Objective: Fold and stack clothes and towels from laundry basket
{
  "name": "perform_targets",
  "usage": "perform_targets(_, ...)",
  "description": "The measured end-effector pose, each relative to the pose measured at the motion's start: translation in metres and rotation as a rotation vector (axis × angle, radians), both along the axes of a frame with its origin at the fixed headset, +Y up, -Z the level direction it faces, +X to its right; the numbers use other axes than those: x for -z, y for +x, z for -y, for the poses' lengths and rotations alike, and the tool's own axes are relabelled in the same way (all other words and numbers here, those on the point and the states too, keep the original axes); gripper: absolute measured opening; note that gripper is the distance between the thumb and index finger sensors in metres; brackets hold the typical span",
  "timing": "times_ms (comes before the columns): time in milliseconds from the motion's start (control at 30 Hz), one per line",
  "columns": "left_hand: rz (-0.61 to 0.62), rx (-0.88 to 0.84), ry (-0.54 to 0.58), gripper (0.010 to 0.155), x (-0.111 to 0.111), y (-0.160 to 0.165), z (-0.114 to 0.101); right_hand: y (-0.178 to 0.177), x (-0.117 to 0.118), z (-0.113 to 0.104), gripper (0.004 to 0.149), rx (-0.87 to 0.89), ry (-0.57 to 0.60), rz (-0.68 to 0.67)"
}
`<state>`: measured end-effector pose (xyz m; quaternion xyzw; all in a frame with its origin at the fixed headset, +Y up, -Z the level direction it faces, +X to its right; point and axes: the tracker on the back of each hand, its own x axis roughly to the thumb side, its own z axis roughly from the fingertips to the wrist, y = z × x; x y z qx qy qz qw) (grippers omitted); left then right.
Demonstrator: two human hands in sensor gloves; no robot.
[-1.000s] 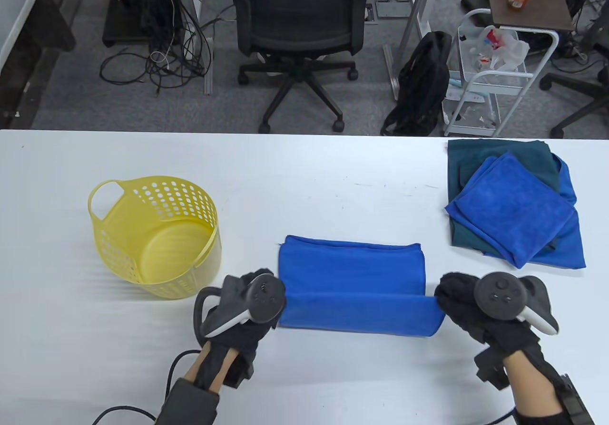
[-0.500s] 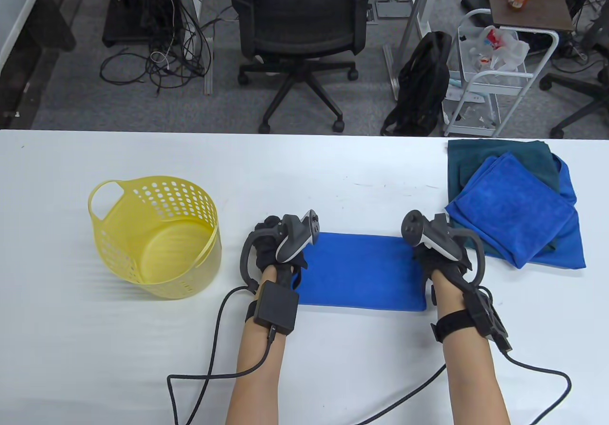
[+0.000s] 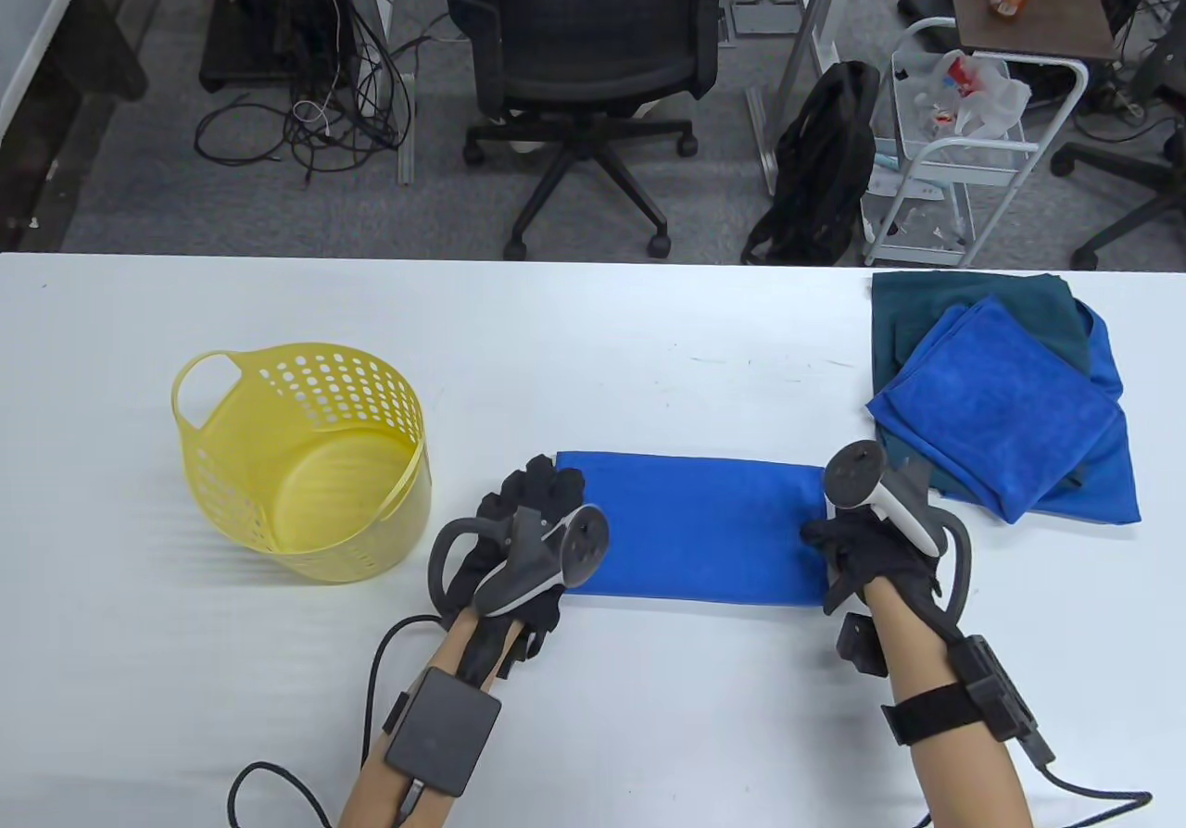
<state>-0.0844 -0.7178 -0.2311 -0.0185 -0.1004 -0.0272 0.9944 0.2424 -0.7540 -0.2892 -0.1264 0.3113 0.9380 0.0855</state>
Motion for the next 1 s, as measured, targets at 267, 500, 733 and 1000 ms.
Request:
perform_targets(267, -0.028, -0.065, 0.137, 0.066, -0.065, -0.047, -0.005, -0.044, -0.001, 0.013, 0.077, -0.189, 0.179, 0.148)
perform_targets(500, -0.066, -0.126, 0.162, 0.064, -0.073, -0.072, 0.007, -0.05, 0.002, 0.02, 0.058, -0.178, 0.174, 0.224)
perform_targets(733, -0.088, -0.137, 0.108, 0.065, -0.066, -0.084, 0.016, -0.035, -0.002, 0.007, 0.04, 0.067, 0.208, 0.137)
perform_targets(1000, -0.096, -0.128, 0.078, 0.066, -0.063, -0.087, 0.02, 0.029, -0.009, 0.018, 0.085, 0.786, 0.143, 0.104)
